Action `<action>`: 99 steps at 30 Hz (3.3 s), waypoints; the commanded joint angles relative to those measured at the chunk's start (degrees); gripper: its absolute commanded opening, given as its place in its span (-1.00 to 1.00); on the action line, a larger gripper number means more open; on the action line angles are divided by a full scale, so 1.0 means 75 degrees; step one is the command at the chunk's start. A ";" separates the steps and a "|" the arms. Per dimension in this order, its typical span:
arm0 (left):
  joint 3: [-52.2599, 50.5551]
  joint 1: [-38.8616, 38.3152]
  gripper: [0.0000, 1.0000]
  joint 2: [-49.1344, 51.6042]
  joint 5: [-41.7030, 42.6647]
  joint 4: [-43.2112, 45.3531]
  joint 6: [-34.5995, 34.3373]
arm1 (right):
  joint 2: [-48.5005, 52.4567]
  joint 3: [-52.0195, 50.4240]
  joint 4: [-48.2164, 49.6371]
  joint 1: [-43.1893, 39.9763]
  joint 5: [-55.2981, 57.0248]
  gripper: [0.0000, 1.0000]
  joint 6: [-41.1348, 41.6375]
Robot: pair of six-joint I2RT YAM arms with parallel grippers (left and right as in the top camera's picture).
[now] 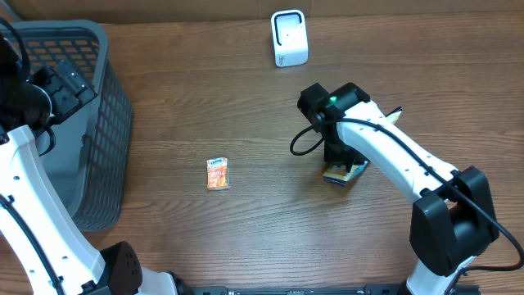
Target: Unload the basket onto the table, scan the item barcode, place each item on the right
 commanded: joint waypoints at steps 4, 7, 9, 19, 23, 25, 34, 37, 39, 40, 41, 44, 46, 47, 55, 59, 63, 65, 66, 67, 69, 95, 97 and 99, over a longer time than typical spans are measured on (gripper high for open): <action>-0.0015 -0.0015 1.00 0.0003 -0.0070 0.0009 0.0090 | 0.0058 -0.0023 0.0644 0.0431 -0.0280 -0.93 -0.0291; -0.0015 -0.0015 1.00 0.0003 -0.0070 0.0009 0.0090 | 0.0058 -0.0015 0.0915 0.0717 -0.0312 -0.93 -0.0294; -0.0015 -0.0015 1.00 0.0003 -0.0070 0.0009 0.0090 | 0.0058 0.0023 0.1017 0.0918 -0.0306 -0.93 -0.0361; -0.0015 -0.0015 0.99 0.0003 -0.0070 0.0009 0.0090 | 0.0050 0.1804 -0.0863 0.0705 -0.0163 0.88 -0.0440; -0.0015 -0.0015 0.99 0.0003 -0.0070 0.0009 0.0090 | 0.0070 0.1804 -0.0265 0.0697 -0.0157 0.90 -0.0440; -0.0015 -0.0015 1.00 0.0003 -0.0070 0.0009 0.0090 | 0.0073 0.1504 0.0195 0.0513 -0.0201 0.96 -0.0417; -0.0015 -0.0015 1.00 0.0003 -0.0070 0.0009 0.0090 | 0.0163 -0.0184 0.2066 -0.1227 -0.3037 0.90 -0.1256; -0.0015 -0.0015 1.00 0.0003 -0.0070 0.0009 0.0090 | 0.0224 -0.0723 0.2541 -0.1364 -0.3649 0.84 -0.1282; -0.0015 -0.0015 1.00 0.0003 -0.0070 0.0009 0.0090 | 0.0291 -0.1177 0.2900 -0.1329 -0.3649 0.82 -0.1192; -0.0015 -0.0015 0.99 0.0003 -0.0070 0.0009 0.0090 | 0.0344 -0.1343 0.2987 -0.1297 -0.3634 0.78 -0.1142; -0.0015 -0.0015 1.00 0.0003 -0.0070 0.0009 0.0090 | 0.0393 -0.1437 0.3016 -0.1294 -0.3529 0.76 -0.0997; -0.0015 -0.0015 1.00 0.0003 -0.0070 0.0009 0.0090 | 0.0469 -0.1801 0.3261 -0.1297 -0.3130 0.67 -0.0621; -0.0015 -0.0015 0.99 0.0003 -0.0070 0.0009 0.0090 | 0.0484 -0.2087 0.3465 -0.1311 -0.3037 0.66 -0.0597; -0.0015 -0.0015 1.00 0.0003 -0.0070 0.0009 0.0090 | 0.0493 -0.2168 0.3529 -0.1311 -0.3037 0.66 -0.0595; -0.0015 -0.0015 1.00 0.0003 -0.0070 0.0009 0.0090 | 0.0574 -0.2396 0.3628 -0.1311 -0.3022 -0.52 -0.0597; -0.0015 -0.0015 1.00 0.0003 -0.0070 0.0009 0.0090 | 0.0574 -0.1670 0.2946 -0.1311 -0.3016 -0.93 -0.0635; -0.0015 -0.0015 0.99 0.0003 -0.0070 0.0009 0.0090 | 0.0574 -0.0373 0.2244 -0.1311 -0.3019 -0.93 -0.1081; -0.0015 -0.0015 1.00 0.0003 -0.0070 0.0009 0.0090 | 0.0574 0.0472 0.2025 -0.1311 -0.3022 -0.93 -0.1437; -0.0015 -0.0015 0.99 0.0003 -0.0070 0.0009 0.0090 | 0.0574 0.0941 0.2002 -0.1311 -0.3022 -0.93 -0.1641; -0.0015 -0.0015 1.00 0.0003 -0.0070 0.0009 0.0090 | 0.0574 0.1227 0.2037 -0.1311 -0.3013 -0.93 -0.1734; -0.0015 -0.0015 1.00 0.0003 -0.0070 0.0009 0.0090 | 0.0574 0.2078 0.2570 -0.1311 -0.3010 -0.93 -0.2040; -0.0015 -0.0015 1.00 0.0003 -0.0070 0.0009 0.0090 | 0.2731 0.2649 1.0174 -0.1201 -0.2349 -0.93 -0.4307; -0.0015 -0.0015 1.00 0.0003 -0.0070 0.0009 0.0090 | 0.2745 0.2643 0.9961 -0.1204 -0.2346 -0.92 -0.5033; -0.0015 -0.0015 1.00 0.0003 -0.0070 0.0009 0.0090 | 0.2812 0.2643 0.9847 -0.1209 -0.2340 -0.93 -0.5336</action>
